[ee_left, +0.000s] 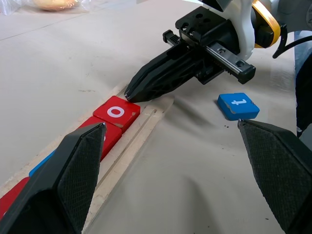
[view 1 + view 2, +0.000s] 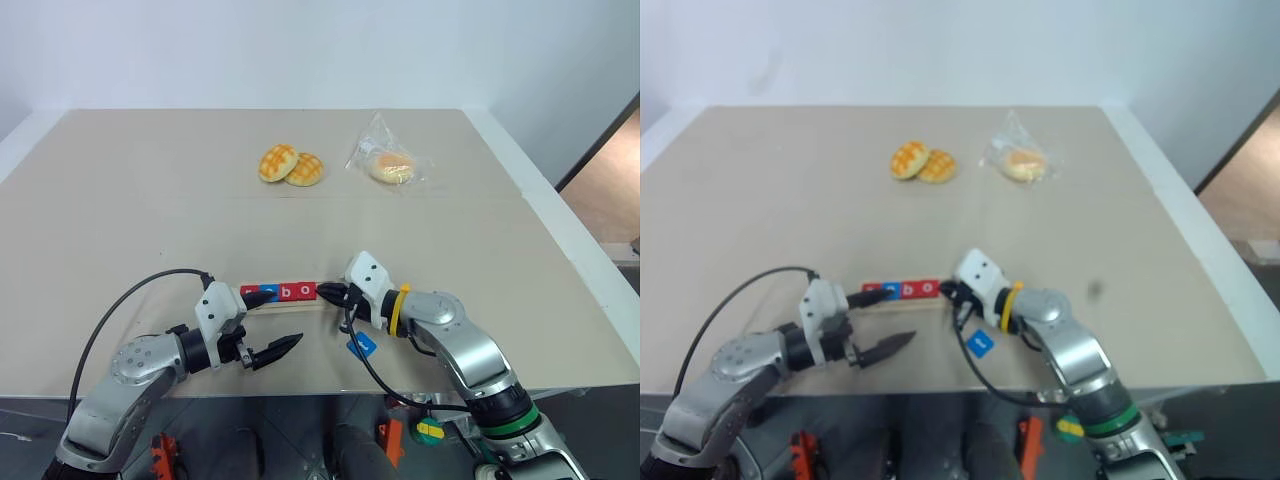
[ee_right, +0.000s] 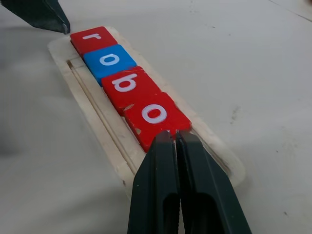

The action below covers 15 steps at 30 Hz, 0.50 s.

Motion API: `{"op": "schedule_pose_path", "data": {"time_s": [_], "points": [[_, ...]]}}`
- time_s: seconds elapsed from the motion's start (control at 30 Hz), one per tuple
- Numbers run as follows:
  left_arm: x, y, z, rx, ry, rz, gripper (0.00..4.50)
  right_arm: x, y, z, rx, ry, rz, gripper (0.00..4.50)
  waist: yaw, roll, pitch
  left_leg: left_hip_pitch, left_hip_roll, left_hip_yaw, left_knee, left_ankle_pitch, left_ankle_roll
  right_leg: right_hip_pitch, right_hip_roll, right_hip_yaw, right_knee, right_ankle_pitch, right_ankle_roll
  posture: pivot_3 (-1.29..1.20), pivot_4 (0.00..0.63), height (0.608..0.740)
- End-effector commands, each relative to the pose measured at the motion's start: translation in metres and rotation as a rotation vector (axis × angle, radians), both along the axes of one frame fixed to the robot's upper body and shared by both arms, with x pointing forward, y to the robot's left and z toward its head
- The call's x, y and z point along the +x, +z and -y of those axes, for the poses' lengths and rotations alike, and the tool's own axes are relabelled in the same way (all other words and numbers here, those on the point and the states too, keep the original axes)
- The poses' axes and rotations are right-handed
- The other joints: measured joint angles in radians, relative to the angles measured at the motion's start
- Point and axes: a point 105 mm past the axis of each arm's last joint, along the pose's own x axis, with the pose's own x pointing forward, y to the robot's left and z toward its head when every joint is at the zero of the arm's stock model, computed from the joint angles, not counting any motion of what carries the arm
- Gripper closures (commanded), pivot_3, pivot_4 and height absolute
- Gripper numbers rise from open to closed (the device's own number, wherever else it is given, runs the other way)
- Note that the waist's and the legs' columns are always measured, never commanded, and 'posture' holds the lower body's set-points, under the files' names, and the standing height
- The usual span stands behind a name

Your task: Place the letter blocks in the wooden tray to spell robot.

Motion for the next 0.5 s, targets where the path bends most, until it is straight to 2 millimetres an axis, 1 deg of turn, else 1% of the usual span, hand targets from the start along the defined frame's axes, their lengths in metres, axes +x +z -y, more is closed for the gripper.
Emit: {"op": "schedule_pose_path", "data": {"time_s": [0.03, 0.17, 0.23, 0.33, 0.37, 0.47, 0.5], "points": [[-0.003, 0.008, 0.002, -0.003, -0.014, 0.040, 0.00, 0.001, 0.007, -0.005, 0.008, 0.020, 0.030, 4.40, 0.001, 0.000, 0.000, 0.000, 0.000, 0.000, 0.000, 0.000, 0.000, 0.000, 0.000, 0.000, 0.000, 0.000, 0.000, 0.00, 0.150, 0.740], [-0.003, 0.008, 0.002, -0.003, -0.011, 0.042, 0.00, 0.005, 0.013, -0.002, 0.014, 0.006, 0.055, 4.40, 0.001, 0.000, 0.000, 0.000, 0.000, 0.000, 0.000, 0.000, 0.000, 0.000, -0.001, 0.000, 0.000, 0.000, 0.000, 0.00, 0.150, 0.740], [-0.004, 0.008, 0.003, -0.003, -0.019, 0.045, 0.00, 0.009, 0.021, 0.001, 0.031, -0.003, 0.075, 4.40, 0.001, 0.000, 0.000, 0.000, 0.000, 0.000, 0.000, 0.000, 0.000, 0.000, 0.000, 0.000, 0.000, 0.000, 0.000, 0.00, 0.150, 0.740], [-0.009, 0.009, 0.007, 0.009, -0.072, 0.051, 0.00, 0.013, 0.041, 0.011, 0.087, -0.012, 0.096, 4.40, 0.001, 0.000, 0.000, 0.000, 0.000, 0.000, 0.000, 0.000, 0.000, 0.000, 0.000, 0.000, 0.000, 0.000, 0.000, 0.00, 0.150, 0.740], [-0.011, 0.009, 0.008, 0.010, -0.087, 0.050, 0.00, 0.013, 0.048, 0.015, 0.112, -0.011, 0.094, 3.87, 0.001, 0.000, 0.000, 0.000, 0.000, 0.000, 0.000, 0.000, 0.000, 0.000, 0.000, 0.000, 0.000, 0.000, 0.000, 0.00, 0.150, 0.740], [-0.016, 0.009, 0.008, 0.025, -0.139, 0.046, 0.00, 0.009, 0.061, 0.026, 0.139, 0.020, 0.102, 2.93, 0.001, 0.000, 0.000, 0.000, 0.000, 0.000, 0.000, 0.000, 0.000, 0.000, 0.000, 0.000, 0.000, 0.000, 0.000, 0.00, 0.150, 0.740], [-0.018, 0.008, 0.007, 0.041, -0.164, 0.048, 0.00, 0.003, 0.064, 0.030, 0.137, 0.059, 0.102, 2.52, 0.001, 0.000, 0.000, 0.000, 0.000, 0.000, 0.000, 0.000, 0.000, 0.000, 0.000, 0.000, 0.000, 0.000, 0.000, 0.00, 0.150, 0.740]]}}
